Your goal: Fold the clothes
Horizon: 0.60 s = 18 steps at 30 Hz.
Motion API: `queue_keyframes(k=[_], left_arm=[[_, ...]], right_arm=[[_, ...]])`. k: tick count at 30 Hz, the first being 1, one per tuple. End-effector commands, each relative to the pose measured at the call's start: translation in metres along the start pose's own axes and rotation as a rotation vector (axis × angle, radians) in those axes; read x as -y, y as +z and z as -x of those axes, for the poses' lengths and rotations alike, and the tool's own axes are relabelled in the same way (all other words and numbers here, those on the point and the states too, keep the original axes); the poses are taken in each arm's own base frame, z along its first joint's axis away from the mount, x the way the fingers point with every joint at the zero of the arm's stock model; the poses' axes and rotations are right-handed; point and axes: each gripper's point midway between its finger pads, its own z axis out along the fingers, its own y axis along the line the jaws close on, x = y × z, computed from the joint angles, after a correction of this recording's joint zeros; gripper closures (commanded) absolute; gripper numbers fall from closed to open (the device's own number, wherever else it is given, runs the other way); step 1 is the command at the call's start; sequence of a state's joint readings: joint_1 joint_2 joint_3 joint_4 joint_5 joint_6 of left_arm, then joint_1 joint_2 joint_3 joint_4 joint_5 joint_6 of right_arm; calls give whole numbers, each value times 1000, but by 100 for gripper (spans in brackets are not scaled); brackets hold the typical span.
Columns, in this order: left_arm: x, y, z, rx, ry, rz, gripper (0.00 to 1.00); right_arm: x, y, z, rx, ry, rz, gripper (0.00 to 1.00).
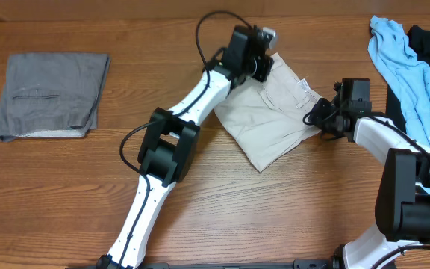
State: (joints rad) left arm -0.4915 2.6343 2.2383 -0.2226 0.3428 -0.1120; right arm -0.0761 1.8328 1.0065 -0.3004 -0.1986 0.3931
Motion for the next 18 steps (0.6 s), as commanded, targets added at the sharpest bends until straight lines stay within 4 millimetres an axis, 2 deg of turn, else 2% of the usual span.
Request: queue_keyframes(k=[1,2,4,5,7,10,13,15,18], left_arm=[[-11,-69,109,205,56,76,88],[-7,-93,133,236,61,87,89],[-4,-130,156,246,54,121,88],[-4,-143,160,238,47,143,89],[-8,-174,161,194,19,215,89],[-16,-201,138,72,-25,307,89],[-18,-204,103,-71,-43,322,89],[-23,-196,76,-170,-33,325,89],[-32,-179,49,-251,-14,323,89]], right_arm=[[-3,-13,35,64,5,-39,89],[-12,-20,44,63,4,-26,89],[-25,-36,56,44,6,-14,89],[-32,-46,59,19,10,-11,89],[-42,-67,62,-30,21,-13,93],[-48,-92,56,-105,43,-44,96],[-39,-98,36,-190,103,-92,96],[-32,-96,21,-246,127,-121,96],[-25,-87,3,-287,153,-144,96]])
